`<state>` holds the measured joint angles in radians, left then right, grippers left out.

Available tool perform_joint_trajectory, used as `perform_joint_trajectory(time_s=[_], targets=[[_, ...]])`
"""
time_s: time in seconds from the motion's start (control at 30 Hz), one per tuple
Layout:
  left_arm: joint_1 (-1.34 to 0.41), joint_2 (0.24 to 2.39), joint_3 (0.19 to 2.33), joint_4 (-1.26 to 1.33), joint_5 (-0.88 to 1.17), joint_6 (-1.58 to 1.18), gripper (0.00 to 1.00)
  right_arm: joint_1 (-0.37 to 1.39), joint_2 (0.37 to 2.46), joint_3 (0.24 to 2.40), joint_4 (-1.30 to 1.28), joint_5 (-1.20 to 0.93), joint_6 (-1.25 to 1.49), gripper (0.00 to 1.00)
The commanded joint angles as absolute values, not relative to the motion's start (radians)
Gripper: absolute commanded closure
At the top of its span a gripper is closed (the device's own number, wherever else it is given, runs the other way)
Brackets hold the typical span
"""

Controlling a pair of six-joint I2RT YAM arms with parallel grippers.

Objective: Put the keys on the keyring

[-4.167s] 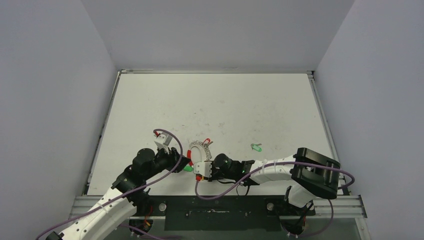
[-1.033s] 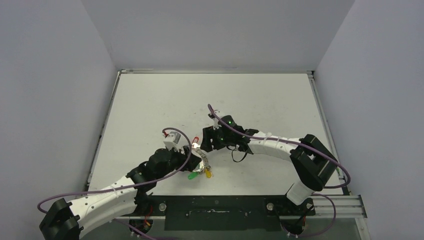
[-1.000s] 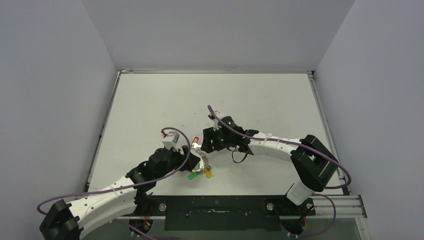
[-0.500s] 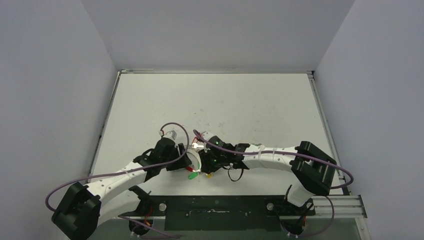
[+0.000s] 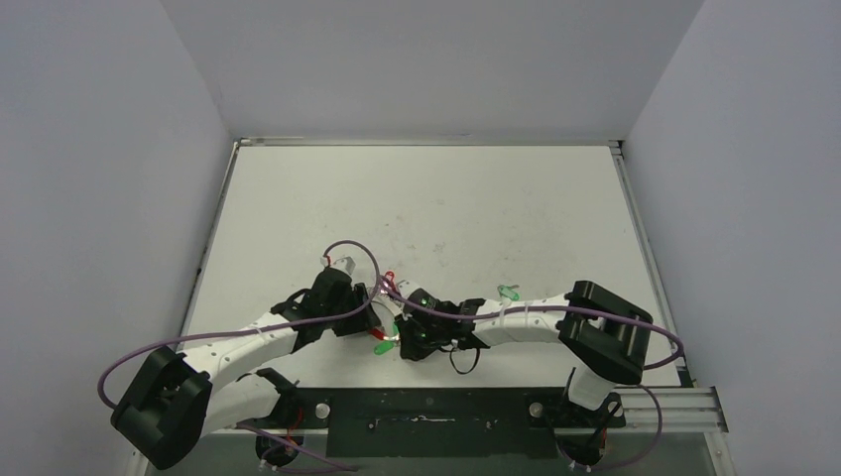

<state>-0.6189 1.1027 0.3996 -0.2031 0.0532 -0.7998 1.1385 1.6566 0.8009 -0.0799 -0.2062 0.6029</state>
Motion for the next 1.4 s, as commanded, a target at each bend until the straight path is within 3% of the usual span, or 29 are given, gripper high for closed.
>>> perform_joint_trajectory(time_s=[0.0,0.3,0.4,0.53,0.8,0.87,1.03,1.37], targets=[[-0.615,1.113,0.412,-0.24,0.036,-0.782,0.57,1.11,1.696,0.823,-0.136,-0.082,0.609,1.0],[-0.615,1.123,0.379,-0.212,0.053,-0.798,0.62,0.918,1.655,0.881,-0.349,0.143,0.426,0.99],[-0.615,1.13,0.378,-0.187,0.069,-0.807,0.62,0.903,1.622,0.893,-0.356,0.154,0.396,0.9],[-0.615,1.13,0.387,-0.183,0.071,-0.81,0.62,0.909,1.552,0.871,-0.298,0.065,0.401,0.68],[-0.615,1.062,0.424,-0.192,0.077,-0.78,0.61,0.964,1.452,0.829,-0.21,-0.065,0.439,0.5],[-0.615,1.036,0.429,-0.191,0.072,-0.778,0.61,0.997,1.464,0.83,-0.205,-0.059,0.432,0.56],[-0.614,0.99,0.431,-0.165,0.068,-0.775,0.61,1.033,1.544,0.808,-0.16,-0.071,0.446,0.89],[-0.615,1.093,0.392,0.14,0.095,-0.767,0.62,1.095,1.633,0.77,-0.073,0.052,0.462,1.0]])
